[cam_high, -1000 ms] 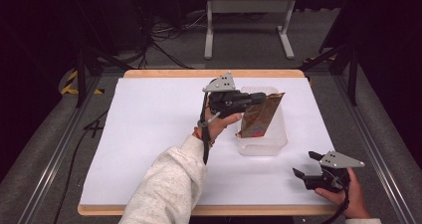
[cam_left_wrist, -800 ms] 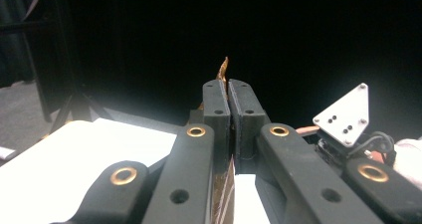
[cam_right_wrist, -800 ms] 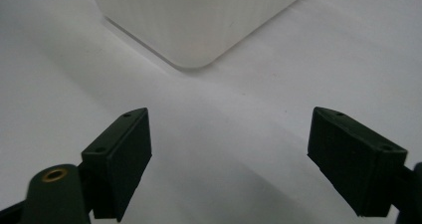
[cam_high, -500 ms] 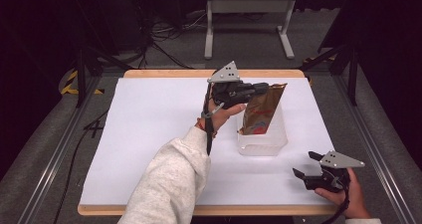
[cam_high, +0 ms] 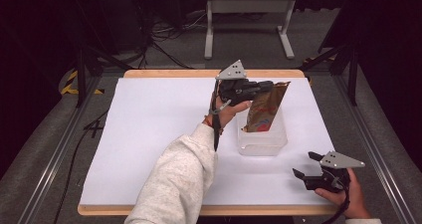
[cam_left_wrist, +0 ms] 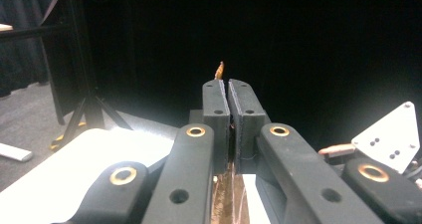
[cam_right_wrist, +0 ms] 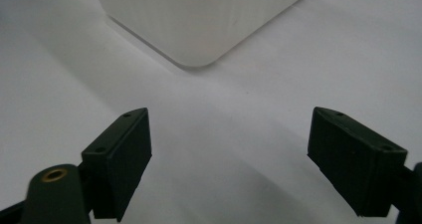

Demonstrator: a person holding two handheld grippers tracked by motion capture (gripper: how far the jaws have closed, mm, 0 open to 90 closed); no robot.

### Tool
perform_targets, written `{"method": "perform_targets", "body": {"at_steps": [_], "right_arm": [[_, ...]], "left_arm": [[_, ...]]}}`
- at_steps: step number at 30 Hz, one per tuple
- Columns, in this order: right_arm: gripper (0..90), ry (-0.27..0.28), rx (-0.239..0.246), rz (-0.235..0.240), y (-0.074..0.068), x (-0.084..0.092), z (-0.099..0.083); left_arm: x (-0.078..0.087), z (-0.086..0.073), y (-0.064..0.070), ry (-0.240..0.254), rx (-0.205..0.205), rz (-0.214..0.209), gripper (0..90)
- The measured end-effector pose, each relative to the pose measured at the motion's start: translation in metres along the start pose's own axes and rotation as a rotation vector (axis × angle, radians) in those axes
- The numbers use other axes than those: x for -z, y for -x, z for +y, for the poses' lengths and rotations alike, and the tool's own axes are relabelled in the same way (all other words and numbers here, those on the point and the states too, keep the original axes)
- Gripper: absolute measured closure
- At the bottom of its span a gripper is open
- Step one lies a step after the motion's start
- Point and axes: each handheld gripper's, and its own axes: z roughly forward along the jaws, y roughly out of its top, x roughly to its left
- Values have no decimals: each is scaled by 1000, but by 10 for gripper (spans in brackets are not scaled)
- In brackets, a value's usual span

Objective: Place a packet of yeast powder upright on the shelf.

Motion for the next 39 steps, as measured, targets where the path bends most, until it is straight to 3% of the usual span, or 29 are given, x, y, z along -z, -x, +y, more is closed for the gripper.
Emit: {"method": "perform_targets", "body": {"at_steps": [2,8,11,14,18,21,30,34,37,39], "right_arm": [[180,0,0,1,0,0,0],[180,-1,3,0,-1,-1,0],[180,-3,3,0,-1,-1,0],[180,-5,5,1,-1,-1,0],[180,-6,5,3,-1,-2,0],[180,-10,8,3,-2,-2,0],[180,-9,5,8,-1,-2,0],[180,-12,4,9,-1,-3,-1],[180,-17,10,11,-2,-4,0],[180,-17,11,11,-3,-3,0]], "left_arm": [[-1,-3,-1,-1,8,20,872],[-1,-22,-5,27,72,5,868],[-3,-30,-6,2,76,14,864],[-2,-40,-6,36,108,-8,865],[0,-43,-2,25,87,-7,865],[2,-49,-4,81,137,-60,865],[-8,-46,-1,52,110,-58,870],[-2,-51,-6,51,124,-37,872],[2,-60,-9,6,116,-15,873],[8,-64,-11,25,137,-16,873]]}}
